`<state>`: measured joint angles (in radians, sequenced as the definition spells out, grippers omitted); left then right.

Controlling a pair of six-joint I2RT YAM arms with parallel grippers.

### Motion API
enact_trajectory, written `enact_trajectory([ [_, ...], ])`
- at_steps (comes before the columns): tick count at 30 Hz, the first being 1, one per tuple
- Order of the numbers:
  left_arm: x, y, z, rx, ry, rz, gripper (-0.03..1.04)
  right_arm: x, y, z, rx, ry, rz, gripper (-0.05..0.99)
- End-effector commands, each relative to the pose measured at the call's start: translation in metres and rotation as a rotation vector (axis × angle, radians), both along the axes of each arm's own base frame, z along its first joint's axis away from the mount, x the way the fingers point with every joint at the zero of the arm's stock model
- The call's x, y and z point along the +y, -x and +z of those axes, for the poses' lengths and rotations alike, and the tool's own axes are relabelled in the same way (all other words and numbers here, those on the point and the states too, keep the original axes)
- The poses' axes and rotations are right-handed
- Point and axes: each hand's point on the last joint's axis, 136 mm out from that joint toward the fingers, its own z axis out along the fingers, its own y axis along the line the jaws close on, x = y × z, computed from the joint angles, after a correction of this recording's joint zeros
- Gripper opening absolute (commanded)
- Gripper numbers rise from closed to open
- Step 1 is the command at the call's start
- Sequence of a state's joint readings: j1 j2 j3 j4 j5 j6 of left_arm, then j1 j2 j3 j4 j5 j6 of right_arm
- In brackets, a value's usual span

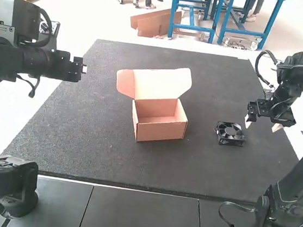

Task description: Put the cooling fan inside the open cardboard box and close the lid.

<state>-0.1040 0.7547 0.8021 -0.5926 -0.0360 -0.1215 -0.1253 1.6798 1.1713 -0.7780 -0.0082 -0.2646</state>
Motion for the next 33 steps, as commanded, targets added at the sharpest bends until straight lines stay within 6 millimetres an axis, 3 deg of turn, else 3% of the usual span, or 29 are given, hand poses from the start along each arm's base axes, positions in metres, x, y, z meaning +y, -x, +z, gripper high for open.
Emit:
enact_trajectory([
  [1,-0.003,-0.004,0.016,-0.033,0.02,-0.005,0.97,-0.001,-0.009,-0.002,0.003,-0.017,0.013,0.9],
  [21,-0.002,-0.003,0.014,-0.013,0.023,0.003,0.97,-0.002,-0.042,-0.038,0.071,-0.038,0.0,0.9],
  [33,-0.002,-0.014,0.023,-0.017,0.032,0.009,0.97,-0.005,-0.044,-0.057,0.118,-0.027,-0.003,0.9],
])
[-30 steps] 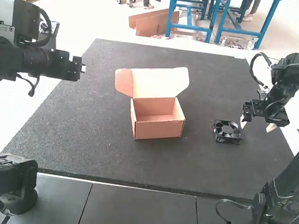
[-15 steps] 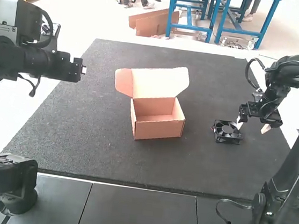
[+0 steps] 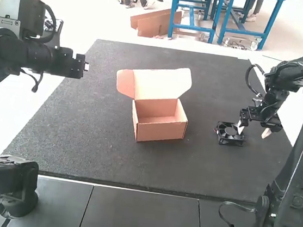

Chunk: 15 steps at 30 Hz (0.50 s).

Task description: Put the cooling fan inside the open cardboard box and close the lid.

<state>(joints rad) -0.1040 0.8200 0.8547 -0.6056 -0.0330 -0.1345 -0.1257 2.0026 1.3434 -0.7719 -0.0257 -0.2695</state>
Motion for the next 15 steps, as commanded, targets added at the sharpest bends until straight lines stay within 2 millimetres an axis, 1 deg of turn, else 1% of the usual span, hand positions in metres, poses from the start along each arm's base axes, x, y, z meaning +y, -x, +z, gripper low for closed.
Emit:
enact_trajectory([
  [1,-0.001,-0.006,0.021,-0.046,0.022,0.005,0.97,-0.004,-0.009,0.003,-0.017,0.009,-0.009,0.9],
  [4,-0.001,-0.008,0.024,-0.052,0.027,0.007,0.97,-0.007,-0.007,-0.003,0.003,0.025,-0.009,0.9],
  [7,-0.001,-0.009,0.027,-0.057,0.028,0.008,0.97,-0.007,-0.003,-0.008,0.022,0.025,-0.008,0.83],
  [8,-0.001,-0.009,0.028,-0.058,0.029,0.008,0.97,-0.007,-0.002,-0.009,0.029,0.024,-0.007,0.8],
  [9,-0.001,-0.009,0.027,-0.055,0.03,0.009,0.97,-0.006,-0.002,-0.01,0.031,0.022,-0.005,0.75],
  [11,-0.001,-0.008,0.027,-0.052,0.029,0.009,0.97,-0.006,0.0,-0.011,0.035,0.018,-0.002,0.61],
  [15,-0.001,-0.006,0.029,-0.044,0.035,0.013,0.97,-0.003,0.007,-0.017,0.055,0.007,0.009,0.37],
])
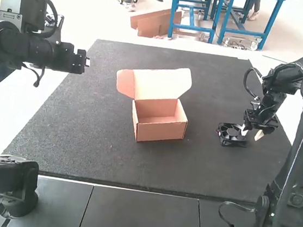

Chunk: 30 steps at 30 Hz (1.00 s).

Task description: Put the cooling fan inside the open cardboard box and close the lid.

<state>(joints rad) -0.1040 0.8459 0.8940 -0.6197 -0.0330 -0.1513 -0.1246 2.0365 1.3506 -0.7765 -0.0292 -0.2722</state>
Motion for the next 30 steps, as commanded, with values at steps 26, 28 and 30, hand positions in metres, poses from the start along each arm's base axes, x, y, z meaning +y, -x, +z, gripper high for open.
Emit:
enact_trajectory([
  [26,0.0,0.013,0.007,-0.009,0.029,0.003,0.97,0.022,-0.004,0.132,-0.29,-0.13,-0.156,0.0],
  [28,-0.001,0.014,0.004,-0.008,0.03,0.002,0.97,0.025,0.005,0.154,-0.331,-0.128,-0.195,0.0],
  [30,-0.001,0.015,0.002,-0.006,0.029,-0.001,0.97,0.036,0.011,0.173,-0.376,-0.144,-0.218,0.0],
])
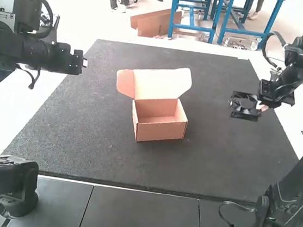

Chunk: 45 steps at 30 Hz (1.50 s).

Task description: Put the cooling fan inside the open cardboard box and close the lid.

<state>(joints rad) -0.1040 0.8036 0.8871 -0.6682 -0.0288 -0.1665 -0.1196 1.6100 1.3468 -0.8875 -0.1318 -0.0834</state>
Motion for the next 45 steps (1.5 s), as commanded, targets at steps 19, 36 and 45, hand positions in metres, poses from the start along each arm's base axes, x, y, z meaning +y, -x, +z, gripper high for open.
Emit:
enact_trajectory([
  [19,-0.002,0.015,-0.006,-0.023,0.015,-0.011,0.97,0.178,0.098,0.108,-0.032,-0.227,0.247,-0.01],
  [36,-0.001,0.019,0.002,-0.043,0.019,-0.01,0.97,0.235,0.064,0.059,0.013,-0.107,0.451,-0.02],
  [45,-0.002,0.017,0.004,-0.052,0.02,-0.012,0.97,0.257,0.033,0.035,0.042,-0.09,0.473,-0.02],
])
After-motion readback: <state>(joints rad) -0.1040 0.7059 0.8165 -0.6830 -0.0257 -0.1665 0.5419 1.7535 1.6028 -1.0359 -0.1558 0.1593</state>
